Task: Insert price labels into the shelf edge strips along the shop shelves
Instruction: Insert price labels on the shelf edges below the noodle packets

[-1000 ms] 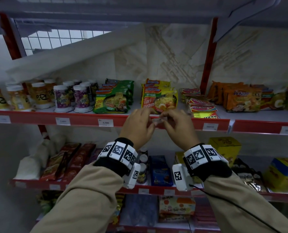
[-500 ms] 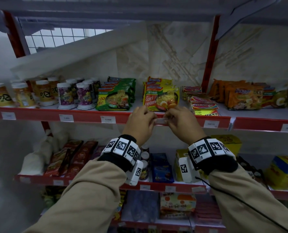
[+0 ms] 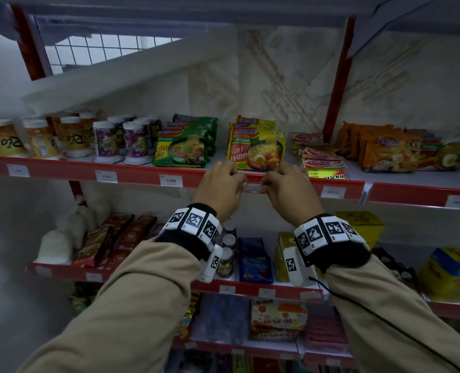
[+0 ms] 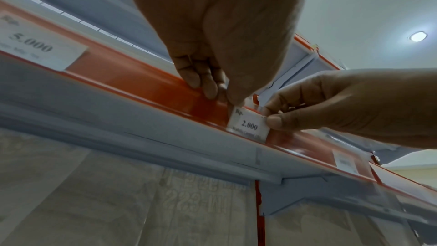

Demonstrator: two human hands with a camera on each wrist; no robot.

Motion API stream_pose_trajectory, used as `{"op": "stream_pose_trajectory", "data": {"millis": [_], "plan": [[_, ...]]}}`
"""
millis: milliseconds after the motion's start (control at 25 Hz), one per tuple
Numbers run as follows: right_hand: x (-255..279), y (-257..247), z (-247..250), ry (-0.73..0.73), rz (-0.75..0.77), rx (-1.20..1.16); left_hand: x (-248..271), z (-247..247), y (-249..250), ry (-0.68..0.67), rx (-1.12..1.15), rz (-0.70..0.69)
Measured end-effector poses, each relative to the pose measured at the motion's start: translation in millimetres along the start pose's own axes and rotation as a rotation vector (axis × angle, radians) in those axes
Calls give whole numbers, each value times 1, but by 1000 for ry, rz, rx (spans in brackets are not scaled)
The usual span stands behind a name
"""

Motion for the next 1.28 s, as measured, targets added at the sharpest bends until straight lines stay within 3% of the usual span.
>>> {"op": "stream_pose_trajectory", "data": {"millis": [280,640,800,1040,1160,1280], "plan": [[8,1,-1,87,13,-26,6,-4,1,-31,-49,3],[9,6,7,96,30,-127,4,0,-1,91,57,-20],[18,14,14,99,106,87,3,-1,-3,106,71,-4],[38,60,38,159,-14,157,2,3,5,131,-62,82],[42,75,44,151,-27,144,-3,2,26,143,-69,78],[49,94,52,165,-55,86,-15,-8,73,111,-32,-54]]}}
Point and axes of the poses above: each hand's wrist, its own x-axis away from the middle knuckle, its own z-axis out of the back of the hand, y = z × x, the point moved 8 cm from there along -x, towards the middle knuckle
